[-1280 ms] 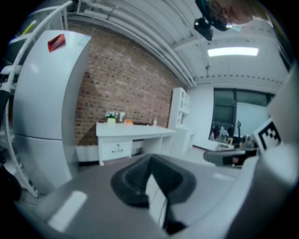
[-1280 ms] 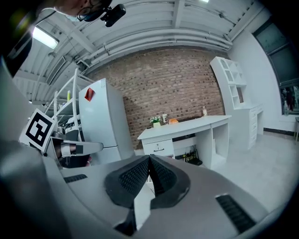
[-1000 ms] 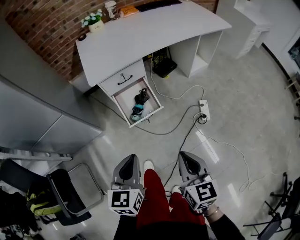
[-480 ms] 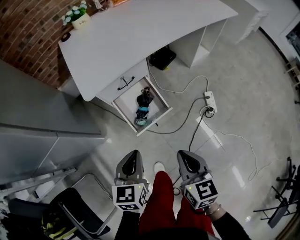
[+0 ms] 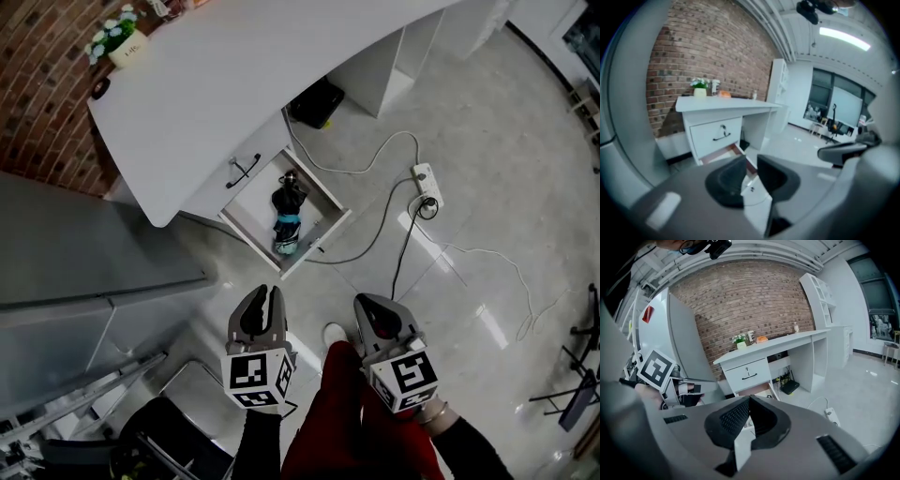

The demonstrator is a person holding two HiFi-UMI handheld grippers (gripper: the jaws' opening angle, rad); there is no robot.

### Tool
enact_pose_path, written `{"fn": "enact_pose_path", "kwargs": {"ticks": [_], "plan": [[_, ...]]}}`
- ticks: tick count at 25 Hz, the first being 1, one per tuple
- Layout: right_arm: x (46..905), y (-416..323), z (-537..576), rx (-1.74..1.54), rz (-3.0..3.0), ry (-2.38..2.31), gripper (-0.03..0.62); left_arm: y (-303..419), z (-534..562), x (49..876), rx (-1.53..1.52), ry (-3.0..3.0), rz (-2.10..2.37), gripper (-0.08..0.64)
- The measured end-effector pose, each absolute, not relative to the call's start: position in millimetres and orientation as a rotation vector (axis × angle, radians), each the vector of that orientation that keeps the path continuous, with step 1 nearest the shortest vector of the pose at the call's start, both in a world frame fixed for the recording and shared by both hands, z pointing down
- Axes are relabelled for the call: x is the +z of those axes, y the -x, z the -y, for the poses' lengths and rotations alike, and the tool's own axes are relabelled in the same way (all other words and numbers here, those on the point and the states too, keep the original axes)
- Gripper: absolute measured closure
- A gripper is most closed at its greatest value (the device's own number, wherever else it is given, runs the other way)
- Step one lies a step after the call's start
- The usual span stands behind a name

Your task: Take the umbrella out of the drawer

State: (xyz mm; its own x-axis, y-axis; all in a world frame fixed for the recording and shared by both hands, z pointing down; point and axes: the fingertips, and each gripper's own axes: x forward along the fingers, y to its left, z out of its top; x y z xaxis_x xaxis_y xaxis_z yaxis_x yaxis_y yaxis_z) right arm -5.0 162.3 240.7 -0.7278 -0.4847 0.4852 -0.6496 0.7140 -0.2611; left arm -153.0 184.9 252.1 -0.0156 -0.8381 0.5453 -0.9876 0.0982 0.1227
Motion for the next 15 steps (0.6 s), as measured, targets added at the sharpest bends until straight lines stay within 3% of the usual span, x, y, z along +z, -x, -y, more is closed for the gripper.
{"fn": "enact_pose_path", "kwargs": {"ticks": [15], "plan": [[331,28,-105,0.716,2.498,-0.941,0.594,177,-125,368,0.575,-1.639,1.773,0.377]]}}
